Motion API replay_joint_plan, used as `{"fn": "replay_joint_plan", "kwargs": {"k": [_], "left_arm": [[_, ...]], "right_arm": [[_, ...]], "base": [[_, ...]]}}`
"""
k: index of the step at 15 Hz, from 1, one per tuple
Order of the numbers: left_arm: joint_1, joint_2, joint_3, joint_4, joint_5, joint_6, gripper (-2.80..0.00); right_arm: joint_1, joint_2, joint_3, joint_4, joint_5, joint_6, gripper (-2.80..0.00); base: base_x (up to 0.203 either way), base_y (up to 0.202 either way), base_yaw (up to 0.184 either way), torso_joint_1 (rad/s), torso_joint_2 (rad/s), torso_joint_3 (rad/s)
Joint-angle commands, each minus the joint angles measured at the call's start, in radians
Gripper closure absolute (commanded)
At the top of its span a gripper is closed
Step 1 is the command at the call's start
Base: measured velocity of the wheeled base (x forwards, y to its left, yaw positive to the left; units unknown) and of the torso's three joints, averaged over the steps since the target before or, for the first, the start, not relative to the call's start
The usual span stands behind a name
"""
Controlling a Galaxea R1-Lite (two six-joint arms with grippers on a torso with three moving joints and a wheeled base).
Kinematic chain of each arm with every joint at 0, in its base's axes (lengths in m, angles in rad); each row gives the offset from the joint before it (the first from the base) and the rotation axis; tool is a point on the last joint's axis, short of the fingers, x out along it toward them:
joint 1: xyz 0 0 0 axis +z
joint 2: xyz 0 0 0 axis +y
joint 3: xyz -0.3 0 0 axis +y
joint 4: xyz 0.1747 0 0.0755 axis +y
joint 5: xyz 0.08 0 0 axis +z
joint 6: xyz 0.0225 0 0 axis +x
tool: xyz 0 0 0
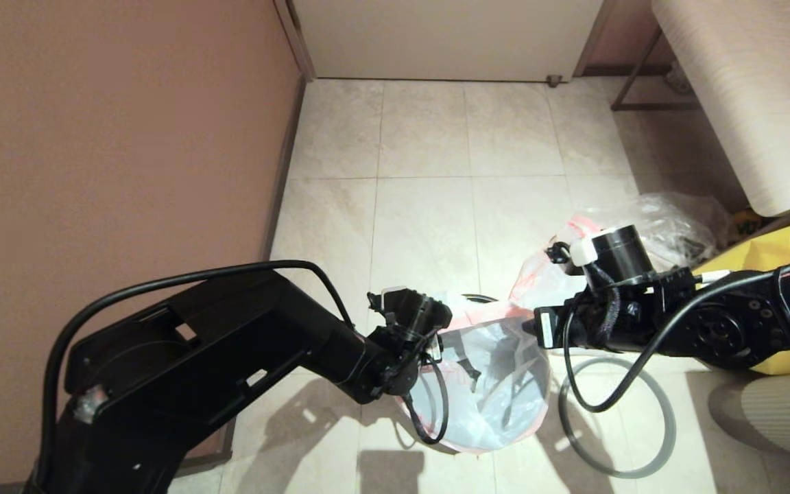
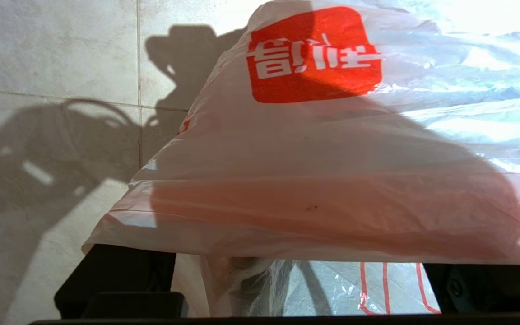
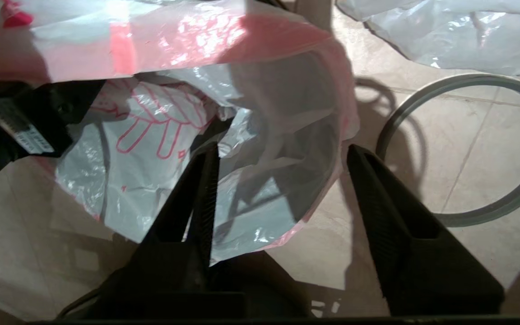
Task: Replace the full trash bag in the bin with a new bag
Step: Put the new garbage bag on the trash can
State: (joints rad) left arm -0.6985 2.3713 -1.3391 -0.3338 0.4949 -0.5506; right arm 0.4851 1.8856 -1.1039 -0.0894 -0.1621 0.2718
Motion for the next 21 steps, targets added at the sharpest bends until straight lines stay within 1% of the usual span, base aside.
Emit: {"fn": "replay_joint_plan", "kwargs": {"k": [1, 3, 4, 5, 6, 7, 9, 14, 16, 17, 18, 21], "left_arm": [[0.000, 0.000, 0.002, -0.002, 0.004, -0.003, -2.80], [0.001, 0.000, 0.002, -0.002, 0.004, -0.005, -2.80], [0.001, 0.000, 0.002, -0.002, 0.002, -0.006, -2.80], [0.001, -0.001, 0.002, -0.002, 0.002, -0.008, -2.80], [0.001, -0.001, 0.003, -0.004, 0.001, -0.008, -2.80], [0.002, 0.000, 0.003, -0.004, 0.001, -0.008, -2.80], [0.013, 0.002, -0.002, -0.005, -0.001, -0.008, -2.80], [0.014, 0.003, -0.003, -0.007, -0.001, -0.006, -2.80], [0.011, 0.003, 0.000, -0.007, 0.001, -0.006, -2.80], [0.008, 0.003, 0.004, -0.008, 0.000, -0.006, 0.00], [0.009, 0.003, 0.003, -0.009, -0.001, -0.006, 0.00], [0.014, 0.005, 0.004, -0.010, -0.001, -0.006, 0.00]], "right_arm": [[0.021, 0.026, -0.008, -0.002, 0.006, -0.003, 0.00], [0.033, 0.095, -0.043, -0.008, 0.023, -0.031, 0.00], [0.032, 0.126, -0.066, -0.023, 0.051, -0.058, 0.00], [0.029, 0.148, -0.086, -0.058, 0.112, -0.087, 0.00], [0.027, 0.171, -0.096, -0.097, 0.171, -0.131, 0.00], [0.023, 0.196, -0.098, -0.117, 0.199, -0.171, 0.00], [0.020, 0.240, -0.103, -0.143, 0.217, -0.247, 0.00], [0.028, 0.154, -0.069, -0.137, 0.225, -0.244, 0.00], [0.048, 0.085, -0.002, -0.137, 0.249, -0.241, 0.00], [0.061, 0.064, 0.033, -0.137, 0.266, -0.240, 0.00], [0.067, 0.067, 0.051, -0.136, 0.305, -0.237, 0.00], [0.066, 0.124, 0.050, -0.143, 0.387, -0.222, 0.00]], "base": [[0.000, 0.000, 0.000, 0.000, 0.00, 0.000], [0.000, 0.000, 0.000, 0.000, 0.00, 0.000], [0.000, 0.000, 0.000, 0.000, 0.00, 0.000], [0.000, 0.000, 0.000, 0.000, 0.00, 0.000], [0.000, 0.000, 0.000, 0.000, 0.00, 0.000], [0.000, 0.000, 0.000, 0.000, 0.00, 0.000], [0.000, 0.000, 0.000, 0.000, 0.00, 0.000], [0.000, 0.000, 0.000, 0.000, 0.00, 0.000], [0.000, 0.000, 0.000, 0.000, 0.00, 0.000], [0.000, 0.000, 0.000, 0.000, 0.00, 0.000], [0.000, 0.000, 0.000, 0.000, 0.00, 0.000], [0.000, 0.000, 0.000, 0.000, 0.00, 0.000]]}}
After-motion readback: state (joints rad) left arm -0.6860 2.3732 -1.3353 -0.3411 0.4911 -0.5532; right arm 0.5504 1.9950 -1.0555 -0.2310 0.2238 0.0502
